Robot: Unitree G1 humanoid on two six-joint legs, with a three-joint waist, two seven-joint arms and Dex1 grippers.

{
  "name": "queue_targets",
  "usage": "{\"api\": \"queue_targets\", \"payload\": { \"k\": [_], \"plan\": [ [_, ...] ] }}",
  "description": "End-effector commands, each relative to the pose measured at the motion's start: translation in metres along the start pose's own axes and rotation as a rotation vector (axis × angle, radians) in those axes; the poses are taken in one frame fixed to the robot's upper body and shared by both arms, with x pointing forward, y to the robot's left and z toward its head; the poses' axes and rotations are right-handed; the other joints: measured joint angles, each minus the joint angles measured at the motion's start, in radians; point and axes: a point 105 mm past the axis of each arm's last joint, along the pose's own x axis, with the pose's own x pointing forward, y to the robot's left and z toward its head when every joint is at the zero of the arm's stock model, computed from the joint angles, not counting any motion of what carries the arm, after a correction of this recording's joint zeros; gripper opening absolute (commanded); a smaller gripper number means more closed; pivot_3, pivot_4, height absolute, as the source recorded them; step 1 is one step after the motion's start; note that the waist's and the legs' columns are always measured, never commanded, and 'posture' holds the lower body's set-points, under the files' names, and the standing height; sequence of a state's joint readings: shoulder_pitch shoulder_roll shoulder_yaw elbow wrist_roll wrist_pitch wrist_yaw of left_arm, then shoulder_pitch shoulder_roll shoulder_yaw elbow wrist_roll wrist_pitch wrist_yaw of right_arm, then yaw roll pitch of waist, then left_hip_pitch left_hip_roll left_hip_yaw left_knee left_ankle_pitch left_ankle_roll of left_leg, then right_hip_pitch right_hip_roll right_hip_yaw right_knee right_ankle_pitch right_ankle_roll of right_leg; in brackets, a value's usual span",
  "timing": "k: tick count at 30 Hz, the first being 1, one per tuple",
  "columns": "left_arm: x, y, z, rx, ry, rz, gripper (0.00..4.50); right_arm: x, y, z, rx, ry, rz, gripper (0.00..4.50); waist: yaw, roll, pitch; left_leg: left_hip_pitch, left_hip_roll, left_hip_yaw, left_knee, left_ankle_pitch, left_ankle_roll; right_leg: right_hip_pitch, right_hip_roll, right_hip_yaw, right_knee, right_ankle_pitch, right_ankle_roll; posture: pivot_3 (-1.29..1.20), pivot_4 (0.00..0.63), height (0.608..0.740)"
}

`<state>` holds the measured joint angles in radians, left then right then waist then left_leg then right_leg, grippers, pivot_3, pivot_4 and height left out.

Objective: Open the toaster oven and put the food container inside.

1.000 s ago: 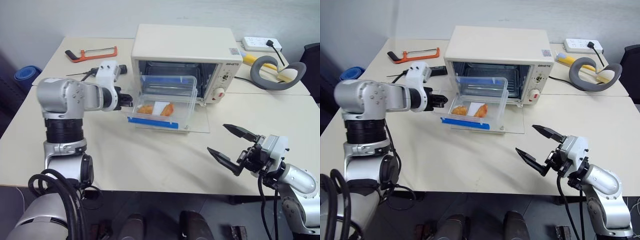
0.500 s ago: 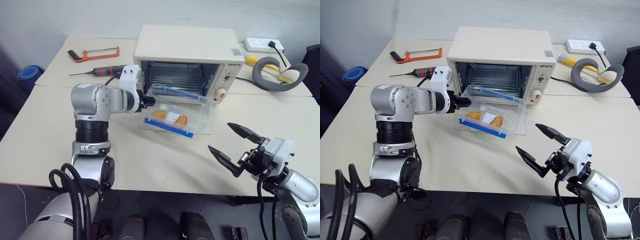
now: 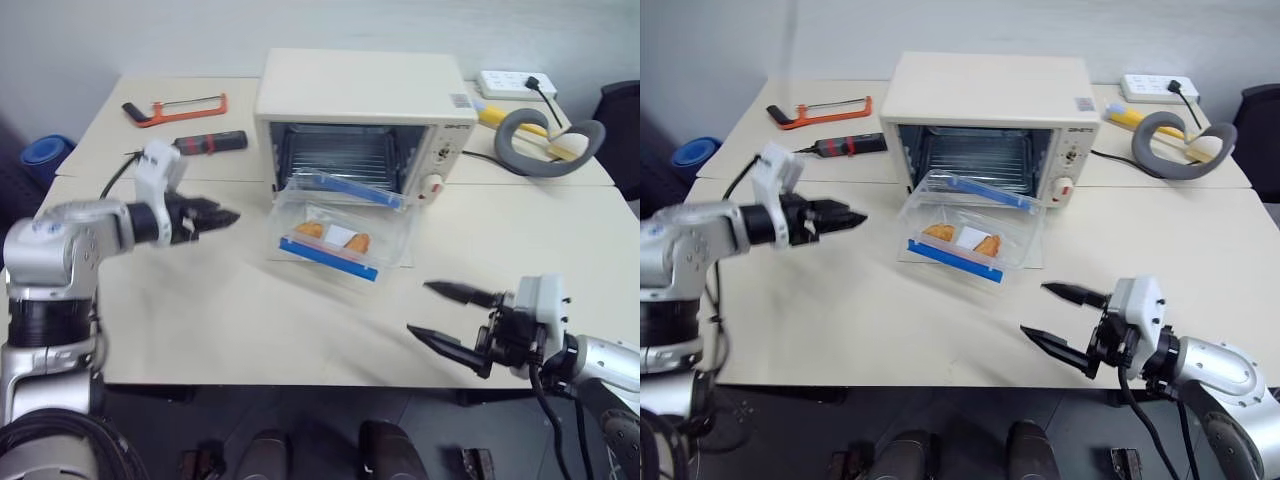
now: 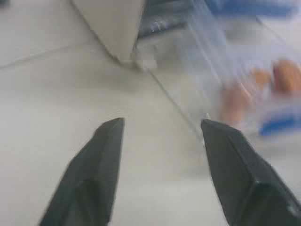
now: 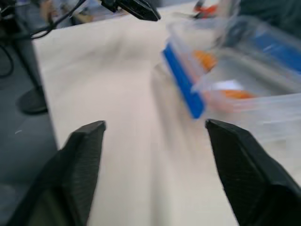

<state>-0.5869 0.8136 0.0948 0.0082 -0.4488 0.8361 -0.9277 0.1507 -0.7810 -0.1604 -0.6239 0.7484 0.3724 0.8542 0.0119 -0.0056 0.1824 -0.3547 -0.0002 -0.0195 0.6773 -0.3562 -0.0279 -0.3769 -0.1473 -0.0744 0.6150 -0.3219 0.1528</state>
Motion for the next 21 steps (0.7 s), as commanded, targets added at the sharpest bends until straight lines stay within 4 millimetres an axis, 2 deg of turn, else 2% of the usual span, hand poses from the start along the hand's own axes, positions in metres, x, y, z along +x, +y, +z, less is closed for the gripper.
{"api": "queue_targets", "payload": {
  "k": [1, 5, 7, 9, 12, 17, 21],
  "plan": [
    [0.004, -0.030, 0.002, 0.190, -0.059, -0.196, 1.38, 0.015, 0.006, -0.010, -0.030, 0.044, 0.050, 2.13, 0.015, 0.000, 0.000, -0.001, 0.000, 0.000, 0.002, 0.000, 0.001, 0.000, 0.000, 0.000, -0.002, 0.001, 0.000, 0.00, 0.150, 0.740],
    [0.025, -0.050, -0.017, 0.230, -0.060, -0.271, 0.09, 0.026, -0.013, -0.024, -0.058, 0.075, 0.011, 0.69, 0.026, -0.001, 0.000, -0.003, -0.001, 0.000, 0.005, -0.002, 0.004, 0.001, 0.000, 0.000, -0.003, 0.004, 0.001, 0.00, 0.150, 0.740],
    [0.041, -0.059, -0.026, 0.262, -0.056, -0.291, 0.00, 0.030, -0.026, -0.027, -0.076, 0.077, -0.015, 0.02, 0.020, 0.000, 0.000, -0.003, -0.002, 0.001, 0.005, -0.002, 0.006, 0.001, -0.001, 0.001, -0.004, 0.005, 0.002, 0.00, 0.150, 0.740],
    [0.055, -0.060, -0.027, 0.266, -0.077, -0.270, 0.00, 0.032, -0.031, -0.031, -0.078, 0.094, -0.008, 0.02, 0.016, -0.001, 0.000, -0.003, -0.002, 0.001, 0.005, -0.002, 0.006, 0.001, -0.001, 0.001, -0.004, 0.005, 0.002, 0.00, 0.150, 0.740],
    [0.077, -0.057, -0.016, 0.226, -0.149, -0.204, 0.00, 0.037, -0.045, -0.033, -0.106, 0.101, -0.037, 0.02, 0.012, -0.001, 0.000, -0.004, -0.001, 0.001, 0.005, -0.002, 0.006, 0.000, -0.001, 0.000, -0.004, 0.005, 0.002, 0.00, 0.150, 0.740],
    [0.102, -0.051, -0.008, 0.205, -0.186, -0.120, 0.00, 0.046, -0.082, -0.021, -0.162, 0.078, -0.130, 0.02, 0.007, 0.000, 0.000, -0.003, -0.001, 0.002, 0.006, -0.002, 0.006, 0.000, -0.001, 0.000, -0.003, 0.005, 0.003, 0.00, 0.150, 0.740],
    [0.116, -0.048, 0.009, 0.174, -0.261, -0.075, 0.00, 0.053, -0.111, -0.008, -0.180, 0.047, -0.207, 0.02, 0.005, 0.000, 0.000, -0.003, -0.001, 0.001, 0.005, -0.002, 0.006, 0.000, -0.001, 0.000, -0.003, 0.005, 0.003, 0.00, 0.150, 0.740]
  ]
}}
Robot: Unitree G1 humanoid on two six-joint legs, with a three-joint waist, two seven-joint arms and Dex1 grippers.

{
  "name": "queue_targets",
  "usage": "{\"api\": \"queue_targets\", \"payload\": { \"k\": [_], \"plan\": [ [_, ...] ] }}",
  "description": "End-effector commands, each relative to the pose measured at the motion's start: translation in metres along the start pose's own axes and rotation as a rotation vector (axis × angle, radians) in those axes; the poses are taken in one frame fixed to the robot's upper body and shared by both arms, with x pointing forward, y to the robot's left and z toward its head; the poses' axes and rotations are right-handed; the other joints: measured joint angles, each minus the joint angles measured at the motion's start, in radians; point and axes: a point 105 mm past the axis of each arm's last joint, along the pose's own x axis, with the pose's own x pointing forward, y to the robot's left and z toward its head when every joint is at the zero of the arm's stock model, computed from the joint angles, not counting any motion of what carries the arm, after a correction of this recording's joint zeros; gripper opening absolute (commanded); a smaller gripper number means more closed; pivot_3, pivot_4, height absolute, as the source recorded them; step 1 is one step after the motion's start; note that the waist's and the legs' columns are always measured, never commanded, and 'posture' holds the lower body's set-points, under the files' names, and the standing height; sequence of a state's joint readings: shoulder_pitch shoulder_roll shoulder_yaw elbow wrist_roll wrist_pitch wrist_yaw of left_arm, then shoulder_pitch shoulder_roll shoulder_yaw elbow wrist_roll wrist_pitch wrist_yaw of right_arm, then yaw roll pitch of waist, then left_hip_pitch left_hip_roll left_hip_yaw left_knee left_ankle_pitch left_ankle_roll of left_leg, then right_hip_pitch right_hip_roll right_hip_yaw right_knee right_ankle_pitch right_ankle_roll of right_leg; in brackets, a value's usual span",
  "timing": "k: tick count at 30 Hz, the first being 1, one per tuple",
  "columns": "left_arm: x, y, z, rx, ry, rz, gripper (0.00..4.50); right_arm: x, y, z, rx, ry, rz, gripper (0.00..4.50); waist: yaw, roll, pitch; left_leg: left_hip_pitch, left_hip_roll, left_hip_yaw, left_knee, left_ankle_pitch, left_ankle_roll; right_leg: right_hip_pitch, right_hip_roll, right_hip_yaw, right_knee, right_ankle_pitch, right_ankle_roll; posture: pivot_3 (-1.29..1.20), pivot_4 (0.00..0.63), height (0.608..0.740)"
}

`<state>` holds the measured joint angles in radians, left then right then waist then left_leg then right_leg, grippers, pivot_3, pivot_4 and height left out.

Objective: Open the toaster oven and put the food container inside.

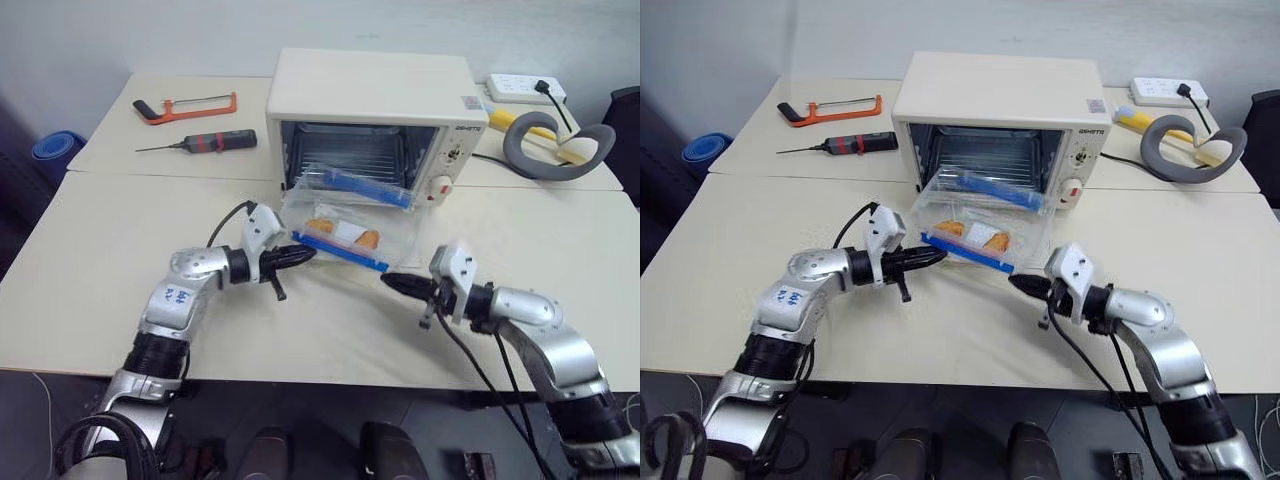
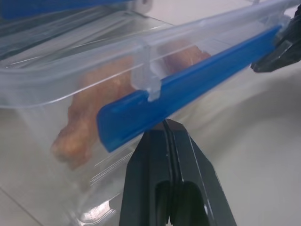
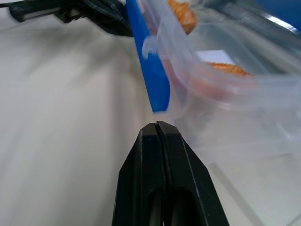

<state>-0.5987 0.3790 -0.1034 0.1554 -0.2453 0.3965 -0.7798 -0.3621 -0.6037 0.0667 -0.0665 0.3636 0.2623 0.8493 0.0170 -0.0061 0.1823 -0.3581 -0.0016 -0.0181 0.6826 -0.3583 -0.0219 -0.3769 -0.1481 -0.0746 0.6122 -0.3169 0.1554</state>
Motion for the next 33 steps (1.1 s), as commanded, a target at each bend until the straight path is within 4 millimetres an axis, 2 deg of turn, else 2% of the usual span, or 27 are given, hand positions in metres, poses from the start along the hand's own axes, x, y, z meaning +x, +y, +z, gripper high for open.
{"api": "queue_targets", "payload": {
  "k": [1, 9, 15, 21, 25, 28, 33],
  "plan": [
    [0.011, 0.009, 0.020, 0.031, -0.069, 0.053, 0.00, 0.006, -0.025, 0.015, -0.046, -0.039, -0.071, 0.02, -0.001, 0.000, 0.000, 0.000, 0.000, 0.000, 0.000, 0.000, 0.000, 0.000, 0.000, 0.000, 0.000, 0.000, 0.000, 0.00, 0.150, 0.740],
    [0.040, 0.036, 0.038, 0.028, -0.132, 0.187, 0.00, 0.033, -0.070, 0.036, -0.120, -0.077, -0.156, 0.02, -0.010, 0.000, 0.000, -0.001, 0.000, 0.000, 0.000, 0.000, 0.000, 0.000, 0.000, -0.001, -0.001, 0.000, 0.001, 0.00, 0.150, 0.740],
    [0.049, 0.067, 0.050, 0.006, -0.173, 0.330, 0.00, 0.059, -0.087, 0.045, -0.114, -0.120, -0.204, 0.02, -0.034, 0.000, 0.000, -0.001, 0.000, 0.000, -0.001, 0.000, 0.000, -0.001, 0.000, -0.003, -0.001, 0.000, 0.001, 0.00, 0.150, 0.740],
    [0.053, 0.083, 0.054, -0.040, -0.190, 0.399, 0.00, 0.068, -0.102, 0.047, -0.103, -0.114, -0.246, 0.02, -0.049, 0.000, 0.000, -0.002, 0.000, -0.001, -0.002, 0.000, 0.000, -0.002, -0.001, -0.005, -0.001, 0.000, 0.001, 0.00, 0.150, 0.740],
    [0.054, 0.081, 0.052, -0.051, -0.194, 0.373, 0.00, 0.066, -0.109, 0.045, -0.110, -0.106, -0.271, 0.02, -0.050, 0.000, 0.000, -0.002, 0.000, -0.001, -0.001, 0.000, 0.000, -0.002, -0.001, -0.004, 0.000, 0.001, 0.001, 0.00, 0.150, 0.740],
    [0.039, 0.076, 0.046, -0.020, -0.189, 0.321, 0.00, 0.059, -0.104, 0.044, -0.111, -0.118, -0.236, 0.02, -0.052, 0.000, 0.000, -0.002, 0.000, -0.001, 0.000, 0.000, 0.000, -0.002, -0.001, -0.004, 0.001, 0.001, 0.001, 0.00, 0.150, 0.740],
    [-0.014, 0.054, 0.045, 0.064, -0.195, 0.201, 0.00, 0.027, -0.075, 0.053, -0.109, -0.179, -0.128, 0.02, -0.059, 0.001, -0.001, -0.005, 0.000, 0.000, -0.001, 0.000, 0.000, -0.009, -0.001, -0.005, 0.002, 0.001, 0.001, 0.00, 0.150, 0.740]
  ]
}}
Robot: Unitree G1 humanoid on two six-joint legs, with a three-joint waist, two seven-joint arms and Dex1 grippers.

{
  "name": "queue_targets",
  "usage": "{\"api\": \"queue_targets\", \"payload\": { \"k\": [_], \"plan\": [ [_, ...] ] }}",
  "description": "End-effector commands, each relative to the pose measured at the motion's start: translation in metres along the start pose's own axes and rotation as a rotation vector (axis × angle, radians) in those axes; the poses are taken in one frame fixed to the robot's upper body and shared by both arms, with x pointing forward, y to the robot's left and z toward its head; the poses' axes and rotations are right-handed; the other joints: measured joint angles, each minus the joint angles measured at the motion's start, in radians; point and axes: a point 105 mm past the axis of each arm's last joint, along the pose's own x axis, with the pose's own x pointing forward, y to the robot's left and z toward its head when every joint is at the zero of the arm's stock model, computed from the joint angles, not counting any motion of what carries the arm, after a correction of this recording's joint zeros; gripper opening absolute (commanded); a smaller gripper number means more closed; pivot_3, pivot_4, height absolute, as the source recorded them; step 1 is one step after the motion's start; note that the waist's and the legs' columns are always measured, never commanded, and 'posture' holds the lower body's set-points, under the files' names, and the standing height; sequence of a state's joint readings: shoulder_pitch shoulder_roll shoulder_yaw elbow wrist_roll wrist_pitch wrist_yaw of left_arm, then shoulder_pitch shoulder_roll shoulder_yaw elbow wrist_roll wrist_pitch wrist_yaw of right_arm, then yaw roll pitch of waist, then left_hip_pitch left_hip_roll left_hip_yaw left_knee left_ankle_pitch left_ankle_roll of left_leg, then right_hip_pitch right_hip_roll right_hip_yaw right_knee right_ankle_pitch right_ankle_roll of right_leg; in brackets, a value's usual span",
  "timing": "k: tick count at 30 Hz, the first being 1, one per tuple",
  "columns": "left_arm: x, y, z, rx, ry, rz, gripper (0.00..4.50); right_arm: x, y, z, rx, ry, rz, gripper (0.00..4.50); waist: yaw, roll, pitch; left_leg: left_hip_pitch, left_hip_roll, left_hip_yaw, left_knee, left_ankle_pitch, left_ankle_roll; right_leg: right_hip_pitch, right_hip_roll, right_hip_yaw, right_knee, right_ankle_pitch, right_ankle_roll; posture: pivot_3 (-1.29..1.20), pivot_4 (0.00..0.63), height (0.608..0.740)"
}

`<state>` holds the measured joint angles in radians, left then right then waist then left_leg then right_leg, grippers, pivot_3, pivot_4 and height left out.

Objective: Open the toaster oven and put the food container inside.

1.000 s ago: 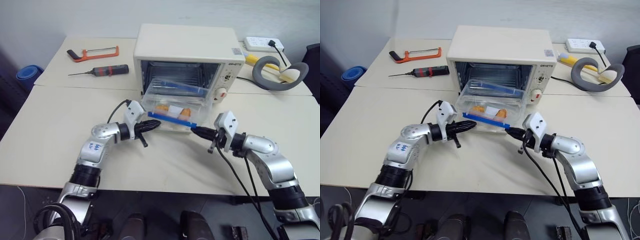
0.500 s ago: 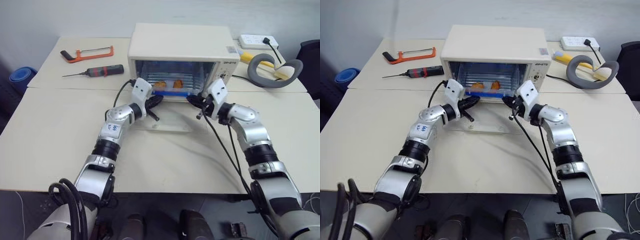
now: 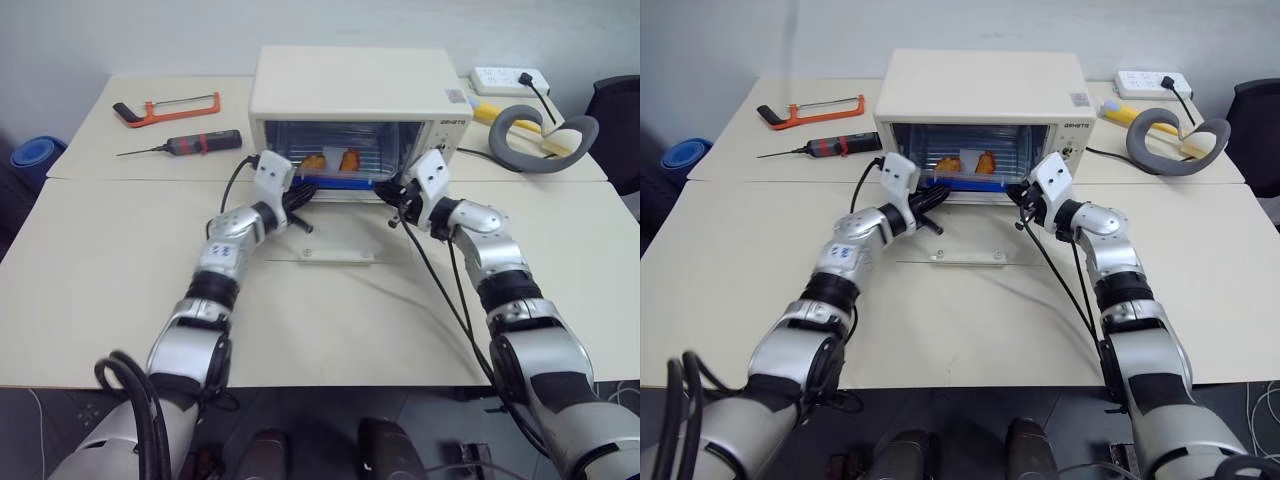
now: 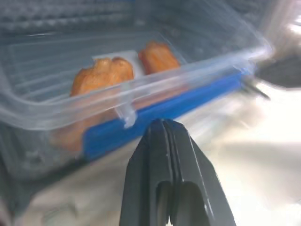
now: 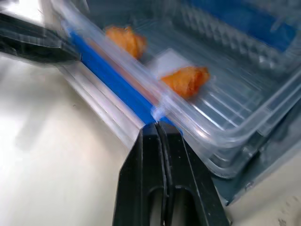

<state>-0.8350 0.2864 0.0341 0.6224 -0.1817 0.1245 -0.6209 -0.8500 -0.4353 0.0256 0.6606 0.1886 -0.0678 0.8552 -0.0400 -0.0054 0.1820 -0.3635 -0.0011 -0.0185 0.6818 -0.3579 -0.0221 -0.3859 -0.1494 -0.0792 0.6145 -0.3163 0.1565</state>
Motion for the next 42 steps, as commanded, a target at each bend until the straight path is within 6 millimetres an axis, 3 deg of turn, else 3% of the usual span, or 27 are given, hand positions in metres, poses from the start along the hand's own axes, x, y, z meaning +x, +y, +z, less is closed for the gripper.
{"api": "queue_targets", "payload": {
  "k": [1, 5, 7, 12, 16, 24, 28, 33, 38, 41, 42],
  "plan": [
    [-0.039, -0.009, 0.029, 0.083, -0.066, -0.109, 0.00, -0.029, 0.005, 0.028, -0.016, -0.076, 0.033, 0.02, -0.003, 0.000, 0.000, -0.008, 0.000, 0.000, 0.002, 0.000, 0.000, -0.009, 0.000, 0.000, 0.006, 0.000, 0.000, 0.00, 0.150, 0.740],
    [-0.091, -0.012, 0.023, 0.087, -0.012, -0.185, 0.00, -0.064, 0.005, 0.015, 0.002, 0.012, 0.023, 0.02, 0.000, 0.001, 0.000, -0.009, 0.000, 0.001, 0.001, 0.000, 0.000, -0.010, -0.001, 0.000, 0.007, 0.000, 0.000, 0.00, 0.150, 0.740],
    [-0.114, -0.014, 0.021, 0.098, 0.005, -0.222, 0.00, -0.080, 0.003, -0.003, 0.003, 0.091, 0.015, 0.02, 0.008, 0.001, 0.000, -0.007, 0.000, 0.003, 0.003, 0.000, 0.000, -0.007, -0.001, 0.000, 0.005, 0.000, 0.000, 0.00, 0.150, 0.740],
    [-0.156, -0.030, 0.025, 0.083, 0.015, -0.364, 1.10, -0.097, 0.002, -0.055, 0.034, 0.236, 0.021, 0.00, 0.013, 0.001, 0.000, -0.005, 0.000, 0.004, 0.003, 0.000, 0.000, -0.005, -0.001, 0.001, 0.006, 0.000, -0.001, 0.00, 0.150, 0.740],
    [-0.168, -0.021, 0.037, 0.090, -0.039, -0.322, 2.20, -0.085, 0.009, -0.066, 0.045, 0.184, 0.069, 0.00, 0.010, 0.001, 0.000, -0.005, 0.000, 0.004, 0.003, 0.000, 0.000, -0.006, -0.001, 0.001, 0.005, 0.000, -0.001, 0.00, 0.150, 0.740],
    [-0.170, -0.020, 0.055, 0.053, -0.145, -0.260, 4.47, -0.067, 0.029, -0.031, 0.096, -0.098, 0.185, 0.00, 0.005, 0.001, 0.000, -0.005, 0.001, 0.003, 0.002, 0.000, -0.001, -0.006, -0.001, 0.001, 0.006, 0.000, -0.001, 0.00, 0.150, 0.740],
    [-0.164, -0.017, 0.079, 0.031, -0.261, -0.204, 4.47, -0.064, 0.018, 0.010, 0.164, -0.283, 0.137, 0.00, 0.013, 0.002, 0.000, -0.005, 0.001, 0.002, 0.003, 0.000, -0.001, -0.006, -0.001, 0.001, 0.006, 0.000, -0.001, 0.00, 0.150, 0.740],
    [-0.156, -0.007, 0.087, 0.002, -0.317, -0.137, 4.47, -0.049, -0.007, 0.051, 0.237, -0.467, 0.029, 0.00, 0.007, 0.002, 0.000, -0.005, 0.001, 0.002, 0.004, 0.000, -0.001, -0.006, -0.001, 0.000, 0.007, 0.000, -0.001, 0.00, 0.150, 0.740],
    [-0.148, -0.002, 0.076, 0.061, -0.257, -0.127, 4.47, -0.040, -0.023, 0.082, 0.280, -0.595, -0.015, 0.00, 0.001, 0.002, 0.000, -0.004, 0.001, 0.002, 0.002, 0.001, -0.001, -0.007, 0.000, 0.000, 0.007, 0.000, -0.001, 0.00, 0.150, 0.740],
    [-0.148, 0.003, 0.062, 0.106, -0.188, -0.098, 4.47, -0.044, -0.018, 0.088, 0.247, -0.586, 0.022, 0.00, 0.004, 0.002, 0.000, -0.005, 0.000, 0.002, 0.002, 0.001, -0.001, -0.007, -0.001, 0.000, 0.007, 0.000, -0.001, 0.00, 0.150, 0.740],
    [-0.152, 0.006, 0.052, 0.158, -0.145, -0.089, 4.50, -0.047, -0.005, 0.085, 0.169, -0.529, 0.095, 0.17, 0.007, 0.002, 0.000, -0.005, 0.000, 0.002, 0.002, 0.001, -0.001, -0.007, -0.001, 0.000, 0.007, 0.000, -0.001, 0.00, 0.150, 0.740]
  ]
}}
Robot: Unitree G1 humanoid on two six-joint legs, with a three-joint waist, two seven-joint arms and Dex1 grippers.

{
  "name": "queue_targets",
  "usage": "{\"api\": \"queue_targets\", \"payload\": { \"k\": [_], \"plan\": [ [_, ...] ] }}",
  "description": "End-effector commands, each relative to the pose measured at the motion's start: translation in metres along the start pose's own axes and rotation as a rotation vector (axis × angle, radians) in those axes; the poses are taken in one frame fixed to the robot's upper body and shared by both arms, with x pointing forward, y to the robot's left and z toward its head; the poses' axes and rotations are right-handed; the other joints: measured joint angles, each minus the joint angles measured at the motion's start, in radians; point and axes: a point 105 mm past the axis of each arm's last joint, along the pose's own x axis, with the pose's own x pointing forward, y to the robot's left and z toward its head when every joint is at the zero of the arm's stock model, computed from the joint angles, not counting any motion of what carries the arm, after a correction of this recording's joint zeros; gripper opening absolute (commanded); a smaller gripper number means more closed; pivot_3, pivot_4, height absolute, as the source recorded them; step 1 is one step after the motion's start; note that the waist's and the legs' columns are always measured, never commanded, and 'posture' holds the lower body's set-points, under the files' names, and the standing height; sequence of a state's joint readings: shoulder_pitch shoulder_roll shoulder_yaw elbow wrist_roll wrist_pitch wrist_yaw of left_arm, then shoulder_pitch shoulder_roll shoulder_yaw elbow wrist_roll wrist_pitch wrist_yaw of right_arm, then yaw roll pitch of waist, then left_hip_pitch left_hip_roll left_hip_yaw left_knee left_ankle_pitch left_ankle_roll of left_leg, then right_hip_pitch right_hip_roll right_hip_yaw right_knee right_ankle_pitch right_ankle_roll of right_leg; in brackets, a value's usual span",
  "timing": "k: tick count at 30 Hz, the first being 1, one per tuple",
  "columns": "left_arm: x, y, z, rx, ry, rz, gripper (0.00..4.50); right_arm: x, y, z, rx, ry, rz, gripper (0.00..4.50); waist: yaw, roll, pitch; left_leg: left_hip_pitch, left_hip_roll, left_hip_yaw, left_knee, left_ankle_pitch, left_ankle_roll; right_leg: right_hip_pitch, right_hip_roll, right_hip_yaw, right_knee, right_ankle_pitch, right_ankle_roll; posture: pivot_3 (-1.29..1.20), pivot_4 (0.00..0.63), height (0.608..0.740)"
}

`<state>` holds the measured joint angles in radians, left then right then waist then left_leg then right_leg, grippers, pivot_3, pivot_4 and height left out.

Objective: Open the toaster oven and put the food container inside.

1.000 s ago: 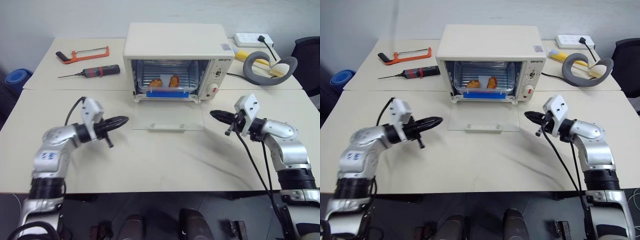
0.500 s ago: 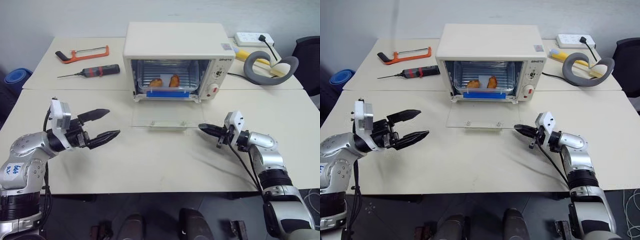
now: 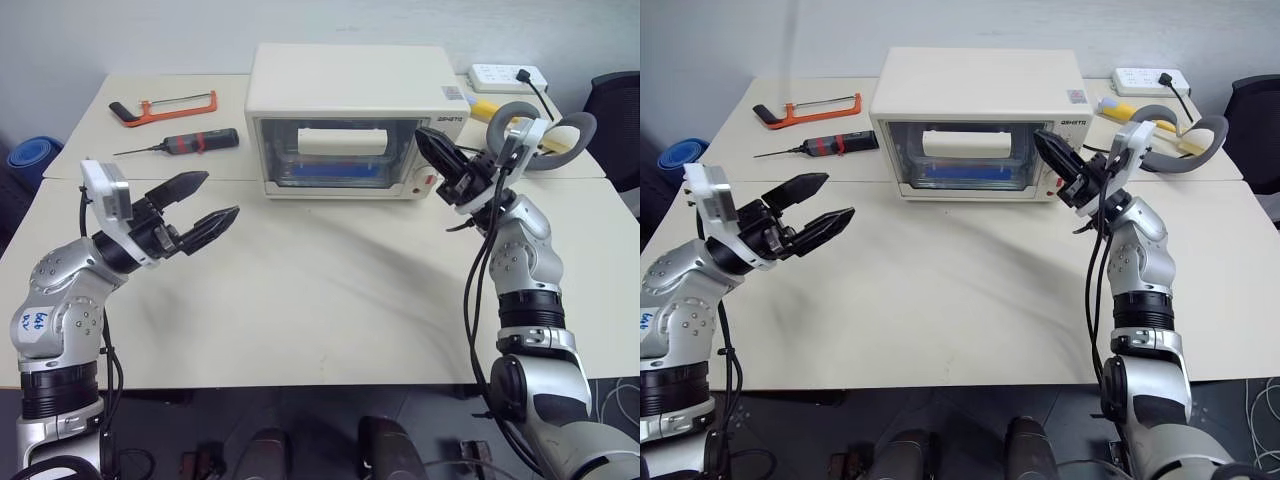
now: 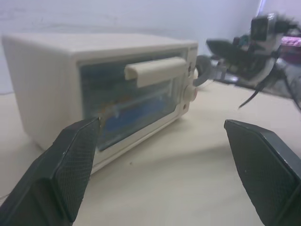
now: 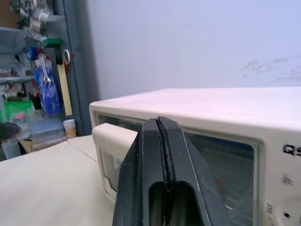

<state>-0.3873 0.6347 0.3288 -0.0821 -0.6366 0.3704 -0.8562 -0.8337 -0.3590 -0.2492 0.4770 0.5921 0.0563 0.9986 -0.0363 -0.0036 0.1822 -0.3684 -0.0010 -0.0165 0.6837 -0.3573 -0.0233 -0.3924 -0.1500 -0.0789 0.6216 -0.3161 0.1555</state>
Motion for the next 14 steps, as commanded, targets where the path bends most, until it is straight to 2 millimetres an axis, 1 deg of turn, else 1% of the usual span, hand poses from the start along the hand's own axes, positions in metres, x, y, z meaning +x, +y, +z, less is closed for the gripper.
{"api": "queue_targets", "payload": {
  "k": [1, 2, 3, 4, 5, 7, 8, 9, 10, 11, 13, 14],
  "plan": [
    [-0.018, 0.004, -0.021, 0.161, 0.146, -0.008, 4.50, -0.018, 0.028, 0.006, -0.119, 0.116, 0.198, 0.38, 0.004, 0.000, 0.000, 0.000, 0.000, 0.000, 0.000, 0.000, 0.000, 0.000, 0.000, 0.000, 0.000, 0.000, 0.000, 0.00, 0.150, 0.740],
    [-0.024, 0.003, -0.030, 0.190, 0.199, -0.022, 4.50, -0.025, 0.038, 0.001, -0.131, 0.177, 0.267, 0.60, 0.006, 0.000, 0.000, 0.000, 0.000, 0.000, 0.000, 0.000, 0.000, 0.000, 0.000, 0.000, 0.000, 0.000, 0.000, 0.00, 0.150, 0.740],
    [-0.033, 0.002, -0.039, 0.215, 0.252, -0.041, 4.50, -0.035, 0.047, -0.005, -0.150, 0.236, 0.319, 0.91, 0.005, 0.000, 0.000, 0.000, 0.000, 0.000, -0.002, 0.000, 0.000, 0.000, 0.000, 0.000, -0.001, 0.000, 0.000, 0.00, 0.150, 0.740],
    [-0.042, 0.000, -0.046, 0.215, 0.278, -0.052, 4.50, -0.048, 0.053, -0.011, -0.165, 0.291, 0.362, 1.26, 0.006, 0.000, 0.000, 0.000, 0.000, 0.001, -0.002, 0.000, 0.000, -0.001, 0.000, -0.001, -0.001, 0.000, 0.000, 0.00, 0.150, 0.740],
    [-0.048, -0.001, -0.050, 0.215, 0.289, -0.058, 4.50, -0.056, 0.058, -0.015, -0.177, 0.327, 0.389, 1.57, 0.007, 0.000, 0.000, 0.000, 0.000, 0.002, -0.002, 0.000, 0.000, -0.001, 0.000, -0.001, -0.002, 0.000, 0.000, 0.00, 0.150, 0.740],
    [-0.064, -0.004, -0.063, 0.251, 0.356, -0.060, 4.50, -0.087, 0.069, -0.030, -0.209, 0.441, 0.469, 2.29, 0.008, 0.000, 0.000, -0.001, 0.000, 0.003, -0.001, 0.000, 0.001, -0.001, 0.000, -0.001, -0.002, 0.000, 0.000, 0.00, 0.150, 0.740],
    [-0.070, -0.005, -0.067, 0.263, 0.379, -0.057, 4.50, -0.100, 0.073, -0.035, -0.220, 0.478, 0.493, 2.64, 0.009, 0.000, 0.000, -0.001, 0.000, 0.003, -0.001, 0.000, 0.001, 0.000, 0.000, -0.001, -0.002, 0.000, 0.000, 0.00, 0.150, 0.740],
    [-0.076, -0.008, -0.071, 0.245, 0.400, -0.068, 4.50, -0.114, 0.076, -0.041, -0.217, 0.520, 0.517, 2.99, 0.010, 0.000, 0.000, 0.000, 0.000, 0.003, 0.000, 0.000, 0.001, 0.000, 0.000, -0.001, -0.002, 0.000, 0.000, 0.00, 0.150, 0.740],
    [-0.079, -0.011, -0.073, 0.228, 0.408, -0.076, 4.50, -0.123, 0.078, -0.044, -0.213, 0.543, 0.529, 3.29, 0.010, 0.000, 0.000, 0.000, 0.000, 0.004, 0.000, 0.000, 0.001, 0.000, 0.000, 0.000, -0.002, 0.000, 0.000, 0.00, 0.150, 0.740],
    [-0.082, -0.014, -0.075, 0.229, 0.411, -0.075, 4.50, -0.130, 0.077, -0.046, -0.208, 0.548, 0.511, 3.70, 0.010, 0.000, 0.000, 0.001, 0.000, 0.004, 0.000, 0.000, 0.001, 0.001, 0.000, 0.000, -0.002, 0.000, 0.000, 0.00, 0.150, 0.740],
    [-0.084, -0.016, -0.077, 0.243, 0.405, -0.056, 4.50, -0.146, 0.071, -0.053, -0.212, 0.581, 0.478, 4.39, 0.010, 0.000, 0.000, 0.001, 0.000, 0.005, 0.000, 0.000, 0.001, 0.001, 0.000, 0.001, -0.001, 0.000, 0.000, 0.00, 0.150, 0.740],
    [-0.085, -0.017, -0.079, 0.252, 0.406, -0.058, 4.50, -0.151, 0.069, -0.056, -0.219, 0.595, 0.471, 4.45, 0.010, 0.000, 0.000, 0.002, 0.001, 0.004, 0.001, 0.000, 0.001, 0.001, 0.000, 0.001, -0.001, 0.000, 0.000, 0.00, 0.150, 0.740]
  ]
}}
